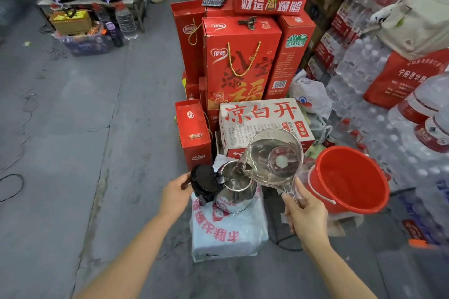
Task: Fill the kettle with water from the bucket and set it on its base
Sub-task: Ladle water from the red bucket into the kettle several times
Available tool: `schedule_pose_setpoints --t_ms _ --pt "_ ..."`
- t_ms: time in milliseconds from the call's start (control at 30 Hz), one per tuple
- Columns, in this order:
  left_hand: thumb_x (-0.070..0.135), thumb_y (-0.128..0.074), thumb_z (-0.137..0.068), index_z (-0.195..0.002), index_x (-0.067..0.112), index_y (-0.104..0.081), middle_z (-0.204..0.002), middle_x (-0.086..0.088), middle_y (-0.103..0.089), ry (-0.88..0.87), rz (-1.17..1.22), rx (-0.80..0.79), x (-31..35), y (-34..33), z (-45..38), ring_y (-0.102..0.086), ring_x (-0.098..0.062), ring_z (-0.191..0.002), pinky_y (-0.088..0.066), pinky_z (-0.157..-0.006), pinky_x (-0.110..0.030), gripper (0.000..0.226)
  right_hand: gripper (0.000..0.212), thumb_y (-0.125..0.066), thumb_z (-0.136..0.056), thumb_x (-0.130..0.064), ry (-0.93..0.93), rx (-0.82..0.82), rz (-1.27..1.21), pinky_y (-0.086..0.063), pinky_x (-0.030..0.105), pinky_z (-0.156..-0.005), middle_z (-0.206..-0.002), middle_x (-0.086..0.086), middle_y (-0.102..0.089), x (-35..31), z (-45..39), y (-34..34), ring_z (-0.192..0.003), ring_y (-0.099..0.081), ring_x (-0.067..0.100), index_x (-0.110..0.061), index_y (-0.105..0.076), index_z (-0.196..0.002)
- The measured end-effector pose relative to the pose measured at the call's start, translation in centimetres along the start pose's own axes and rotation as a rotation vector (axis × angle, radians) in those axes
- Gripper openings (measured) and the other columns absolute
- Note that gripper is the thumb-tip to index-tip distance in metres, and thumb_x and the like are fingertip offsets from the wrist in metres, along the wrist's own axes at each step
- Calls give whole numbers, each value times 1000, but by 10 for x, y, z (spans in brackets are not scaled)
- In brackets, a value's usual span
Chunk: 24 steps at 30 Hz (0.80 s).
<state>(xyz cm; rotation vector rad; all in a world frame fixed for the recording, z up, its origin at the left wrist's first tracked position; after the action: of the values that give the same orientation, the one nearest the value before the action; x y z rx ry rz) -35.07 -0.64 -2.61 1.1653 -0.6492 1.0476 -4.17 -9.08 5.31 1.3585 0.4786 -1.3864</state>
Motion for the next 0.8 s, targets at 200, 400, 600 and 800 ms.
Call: schedule_pose_setpoints --t_ms 200,400,600,800 --pt "3 -58 -92 -121 19 -67 -100 -2 -71 -20 -6 -28 1 4 -1 -59 -10 -78 -49 -80 -28 34 62 -69 -91 -17 47 41 78 -45 28 -45 -52 1 -57 3 -4 0 -38 -39 8 -48 -39 -135" --pt "14 -55 -96 -119 24 -67 -107 -1 -73 32 80 7 -6 11 -6 -69 -17 -97 -53 -93 -45 28 61 -69 -91 -21 64 56 104 -46 30 -50 -47 -7 -50 6 -10 0 -40 -39 6 -48 -41 -138" --pt "31 -56 -96 -124 20 -66 -115 -2 -71 28 144 14 2 12 0 -69 -13 -99 -55 -92 -42 32 62 -69 -90 -30 79 84 202 -58 44 -60 -55 3 -58 10 -15 0 -50 -46 14 -47 -42 -143" --pt "39 -65 -89 -130 25 -61 -117 4 -70 -20 -5 -36 7 12 2 -66 -12 -103 -54 -94 -41 43 62 -68 -90 -31 114 102 249 -60 47 -67 -61 4 -70 11 -17 -3 -55 -61 28 -46 -43 -144"
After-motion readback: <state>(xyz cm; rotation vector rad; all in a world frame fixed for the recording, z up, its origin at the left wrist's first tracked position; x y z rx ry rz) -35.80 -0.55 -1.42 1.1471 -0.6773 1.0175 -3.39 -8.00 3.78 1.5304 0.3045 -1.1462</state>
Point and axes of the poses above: each hand's wrist, its own z-axis away from the middle knuckle, its own y-axis out of the back of the hand, x = y × z, the point moved 4 cm from there along -z, towards the middle knuckle
